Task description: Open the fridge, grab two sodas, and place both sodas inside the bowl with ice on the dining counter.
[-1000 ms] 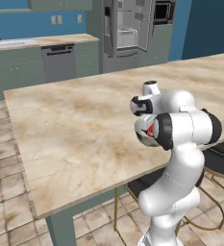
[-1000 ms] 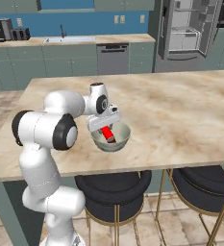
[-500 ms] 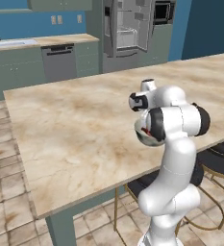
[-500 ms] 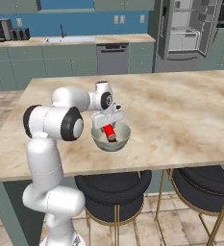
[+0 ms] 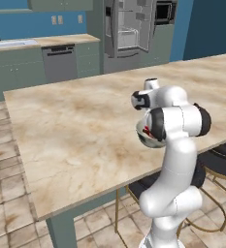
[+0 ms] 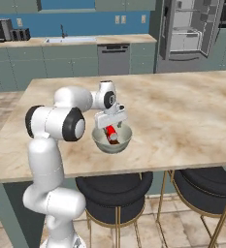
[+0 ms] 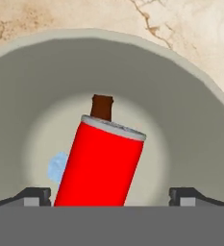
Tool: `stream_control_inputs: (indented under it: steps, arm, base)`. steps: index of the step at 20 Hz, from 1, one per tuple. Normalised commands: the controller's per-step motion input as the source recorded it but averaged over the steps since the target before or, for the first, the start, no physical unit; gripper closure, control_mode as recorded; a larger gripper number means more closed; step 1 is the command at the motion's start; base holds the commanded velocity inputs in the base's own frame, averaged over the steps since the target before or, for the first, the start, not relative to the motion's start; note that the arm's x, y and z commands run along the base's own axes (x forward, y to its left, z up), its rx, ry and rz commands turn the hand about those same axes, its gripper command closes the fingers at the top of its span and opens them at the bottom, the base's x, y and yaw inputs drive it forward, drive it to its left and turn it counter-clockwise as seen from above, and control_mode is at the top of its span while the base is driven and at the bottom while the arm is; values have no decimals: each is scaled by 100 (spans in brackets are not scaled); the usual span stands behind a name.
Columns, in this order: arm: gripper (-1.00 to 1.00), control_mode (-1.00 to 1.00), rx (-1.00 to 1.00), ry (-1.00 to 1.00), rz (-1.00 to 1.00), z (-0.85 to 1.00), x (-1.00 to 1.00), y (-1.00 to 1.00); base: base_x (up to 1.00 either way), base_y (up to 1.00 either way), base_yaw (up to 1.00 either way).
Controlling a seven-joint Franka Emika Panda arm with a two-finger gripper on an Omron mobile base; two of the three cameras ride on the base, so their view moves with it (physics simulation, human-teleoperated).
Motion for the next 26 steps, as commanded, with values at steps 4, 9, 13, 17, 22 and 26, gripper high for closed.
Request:
stream_control_inputs:
  steps: [4,9,13,17,22,26]
  arm:
    - [-100,-100,0,-10,0,14,-41,0]
    - [-100,-100,0,-13,0,25,-43,6]
    - [-100,-100,0,-13,-1,29,-50,15]
    - [-100,-100,0,-14,-8,31,-50,27]
    - [-100,-100,0,-12,-10,32,-52,20]
    - [-100,-100,0,-12,-10,33,-52,10]
  base:
    - [0,0,0]
    - [0,0,0]
    - [0,0,0]
    - [0,0,0]
    - [0,0,0]
    - [0,0,0]
